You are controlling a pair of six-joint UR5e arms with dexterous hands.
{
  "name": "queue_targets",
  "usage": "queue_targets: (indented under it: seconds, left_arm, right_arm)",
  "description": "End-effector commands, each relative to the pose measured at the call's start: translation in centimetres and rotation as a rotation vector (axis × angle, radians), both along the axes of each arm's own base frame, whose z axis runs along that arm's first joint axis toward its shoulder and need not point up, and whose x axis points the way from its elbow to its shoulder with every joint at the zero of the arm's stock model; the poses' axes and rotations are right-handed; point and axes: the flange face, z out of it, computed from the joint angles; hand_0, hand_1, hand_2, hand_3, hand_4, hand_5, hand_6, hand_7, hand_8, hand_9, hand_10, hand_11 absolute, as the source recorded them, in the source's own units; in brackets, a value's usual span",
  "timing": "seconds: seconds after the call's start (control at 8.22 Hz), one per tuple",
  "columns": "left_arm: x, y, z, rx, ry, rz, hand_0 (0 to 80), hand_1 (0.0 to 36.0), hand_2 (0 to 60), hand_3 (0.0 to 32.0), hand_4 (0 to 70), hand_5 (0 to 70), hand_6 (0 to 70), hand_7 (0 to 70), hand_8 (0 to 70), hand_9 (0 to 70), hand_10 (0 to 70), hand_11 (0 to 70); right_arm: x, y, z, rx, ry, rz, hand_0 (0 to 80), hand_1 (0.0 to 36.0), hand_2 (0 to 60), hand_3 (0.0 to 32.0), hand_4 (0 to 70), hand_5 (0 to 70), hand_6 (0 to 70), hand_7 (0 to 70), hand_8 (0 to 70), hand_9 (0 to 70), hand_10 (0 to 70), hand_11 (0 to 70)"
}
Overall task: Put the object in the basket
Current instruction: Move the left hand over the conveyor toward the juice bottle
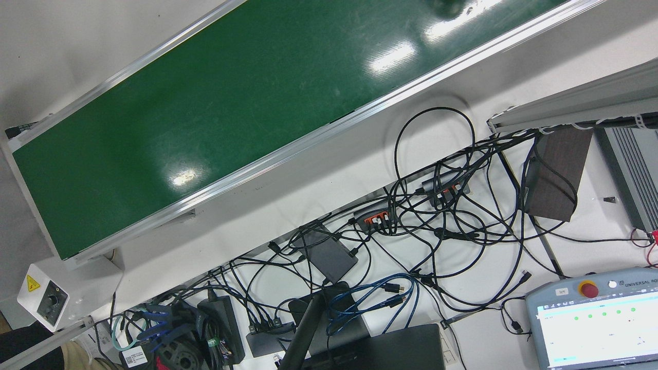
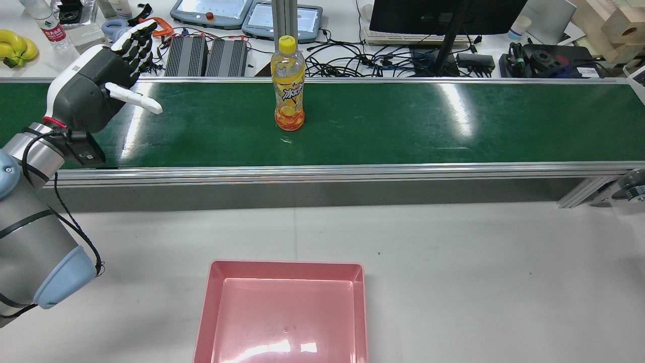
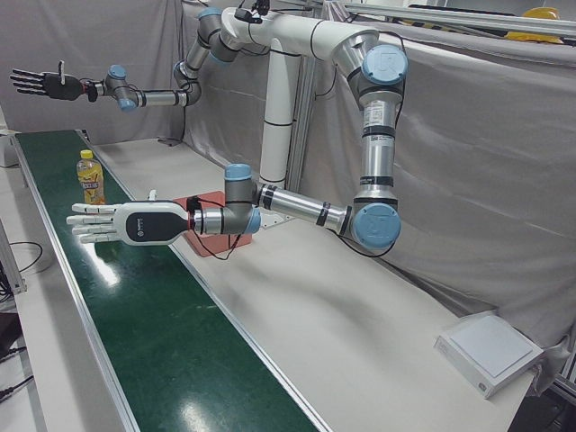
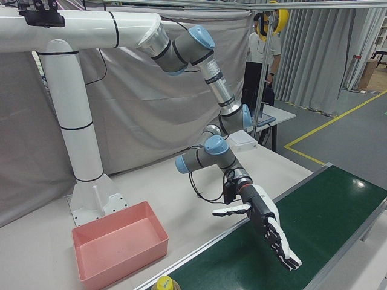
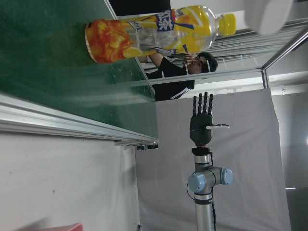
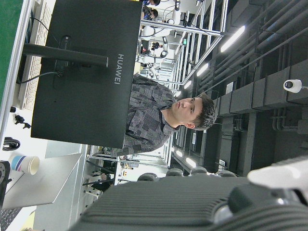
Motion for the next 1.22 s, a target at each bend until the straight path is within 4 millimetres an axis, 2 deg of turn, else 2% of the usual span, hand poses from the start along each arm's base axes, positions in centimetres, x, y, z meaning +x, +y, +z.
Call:
queue_targets:
  seconds: [0.0,0.12,0.24,0.37,0.61,1.1]
  left_arm:
    - [3.5,-2.3,-3.1,0.01,0.002,0.013,61.6,10.1,0.0,0.0,1.2,20.6,0.0,0.0,0.0,0.0,0.0,1.3]
    - [4.8,-3.5,-3.2,0.012,0.003,0.016,63.7,11.2,0.0,0.0,0.6,21.3,0.0,0.0,0.0,0.0,0.0,1.9]
    - [5.4,-3.9,-3.1,0.018,0.007,0.018,63.9,11.3,0.0,0.0,0.4,20.2,0.0,0.0,0.0,0.0,0.0,2.0]
    - [6.5,-3.3,-3.0,0.018,0.0,0.035,64.2,11.5,0.0,0.0,0.2,19.3,0.0,0.0,0.0,0.0,0.1,2.4]
    - [7.4,-3.0,-3.9,0.039,-0.021,0.035,65.0,11.9,0.0,0.0,0.4,18.1,0.0,0.0,0.0,0.0,0.0,2.0]
    - [8.3,-2.9,-4.4,0.046,-0.016,0.052,66.4,12.1,0.0,0.0,1.1,21.8,0.0,0.0,0.0,0.0,0.1,2.4]
  right_arm:
    - [0.0,0.0,0.1,-0.001,0.0,0.0,0.0,0.0,0.0,0.0,0.0,0.0,0.0,0.0,0.0,0.0,0.0,0.0]
    - [0.0,0.0,0.0,0.0,0.0,0.0,0.0,0.0,0.0,0.0,0.0,0.0,0.0,0.0,0.0,0.0,0.0,0.0]
    - [0.0,0.0,0.0,0.0,0.0,0.0,0.0,0.0,0.0,0.0,0.0,0.0,0.0,0.0,0.0,0.0,0.0,0.0]
    - [0.0,0.0,0.0,0.0,0.0,0.0,0.0,0.0,0.0,0.0,0.0,0.0,0.0,0.0,0.0,0.0,0.0,0.0]
    - [0.1,0.0,0.0,0.0,0.0,0.0,0.0,0.0,0.0,0.0,0.0,0.0,0.0,0.0,0.0,0.0,0.0,0.0]
    - [0.0,0.0,-0.1,0.002,0.0,-0.002,0.0,0.0,0.0,0.0,0.0,0.0,0.0,0.0,0.0,0.0,0.0,0.0]
